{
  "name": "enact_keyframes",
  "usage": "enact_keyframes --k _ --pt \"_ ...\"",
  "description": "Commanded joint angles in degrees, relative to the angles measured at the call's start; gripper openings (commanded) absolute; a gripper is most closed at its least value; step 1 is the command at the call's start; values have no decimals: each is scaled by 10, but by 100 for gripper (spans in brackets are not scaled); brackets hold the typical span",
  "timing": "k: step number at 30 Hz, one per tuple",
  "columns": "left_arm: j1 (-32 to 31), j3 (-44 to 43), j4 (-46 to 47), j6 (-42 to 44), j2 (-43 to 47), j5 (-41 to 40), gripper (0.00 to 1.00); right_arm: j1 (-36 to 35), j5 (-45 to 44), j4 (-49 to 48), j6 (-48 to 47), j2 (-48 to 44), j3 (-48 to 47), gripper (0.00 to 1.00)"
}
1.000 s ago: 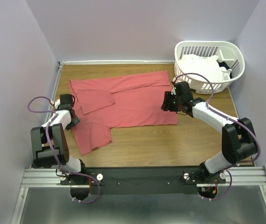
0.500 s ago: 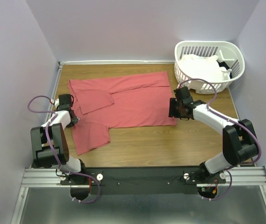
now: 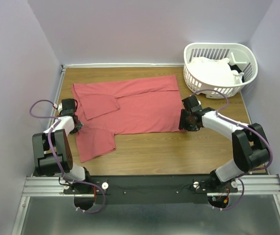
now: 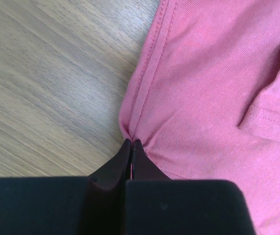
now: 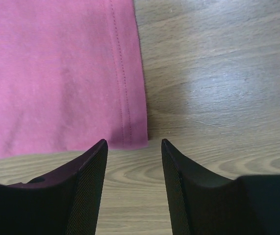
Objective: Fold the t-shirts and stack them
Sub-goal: Fold the tshirt
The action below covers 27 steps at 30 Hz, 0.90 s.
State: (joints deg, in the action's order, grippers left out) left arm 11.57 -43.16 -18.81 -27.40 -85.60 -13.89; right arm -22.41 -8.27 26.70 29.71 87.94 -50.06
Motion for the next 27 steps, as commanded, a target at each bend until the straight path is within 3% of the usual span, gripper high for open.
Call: enact_keyframes --k 1,10,15,21,27 --pt "6 20 -5 1 -9 10 0 2 -4 7 26 23 -8 54" --pt "6 20 -10 -3 1 -3 0 3 -11 -2 28 77 -9 50" --pt "6 20 -12 -5 1 -8 0 2 -21 -1 25 73 2 34" --pt "6 18 -24 -13 8 -16 0 4 -31 20 16 43 37 4" --pt "5 16 -48 -41 52 -13 0 9 -37 63 1 0 29 1"
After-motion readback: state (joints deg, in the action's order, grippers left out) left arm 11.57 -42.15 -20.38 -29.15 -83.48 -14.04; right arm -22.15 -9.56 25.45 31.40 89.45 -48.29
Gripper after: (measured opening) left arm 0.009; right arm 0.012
